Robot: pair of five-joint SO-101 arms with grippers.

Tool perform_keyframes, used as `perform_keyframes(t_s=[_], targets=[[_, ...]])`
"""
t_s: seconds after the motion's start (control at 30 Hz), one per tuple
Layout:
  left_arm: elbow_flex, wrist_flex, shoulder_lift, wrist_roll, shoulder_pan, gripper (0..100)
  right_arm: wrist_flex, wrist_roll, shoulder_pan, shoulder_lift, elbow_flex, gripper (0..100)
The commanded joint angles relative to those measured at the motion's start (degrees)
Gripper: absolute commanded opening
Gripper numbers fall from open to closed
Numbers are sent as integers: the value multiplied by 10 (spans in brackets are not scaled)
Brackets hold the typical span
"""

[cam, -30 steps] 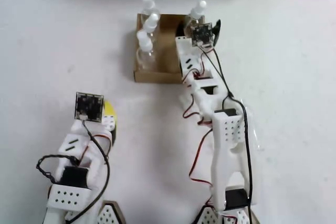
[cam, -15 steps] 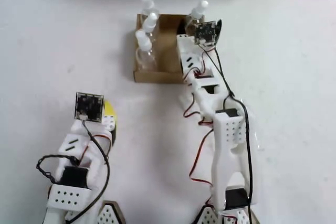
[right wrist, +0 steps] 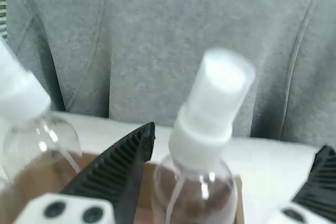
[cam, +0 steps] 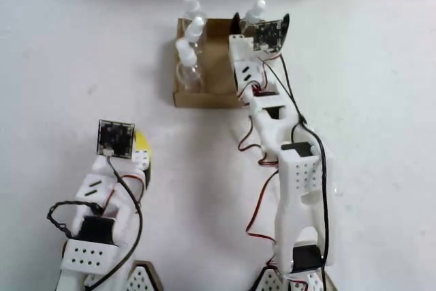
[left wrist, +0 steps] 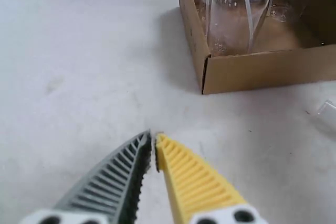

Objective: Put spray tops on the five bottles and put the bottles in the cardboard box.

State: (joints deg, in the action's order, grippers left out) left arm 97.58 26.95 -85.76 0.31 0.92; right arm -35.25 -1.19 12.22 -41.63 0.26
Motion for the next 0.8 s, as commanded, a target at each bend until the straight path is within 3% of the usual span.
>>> perform_keyframes(t_s=[0.0,0.33,0.77], targets=[[-2,-19,-10,-6,-6,24,27,4,7,67,-12,400],[-2,-19,-8,-28,-6,24,113,4,2,176,-8,400],[-2,-19,-8,-53,-6,23,402,4,-14,417,55,398]])
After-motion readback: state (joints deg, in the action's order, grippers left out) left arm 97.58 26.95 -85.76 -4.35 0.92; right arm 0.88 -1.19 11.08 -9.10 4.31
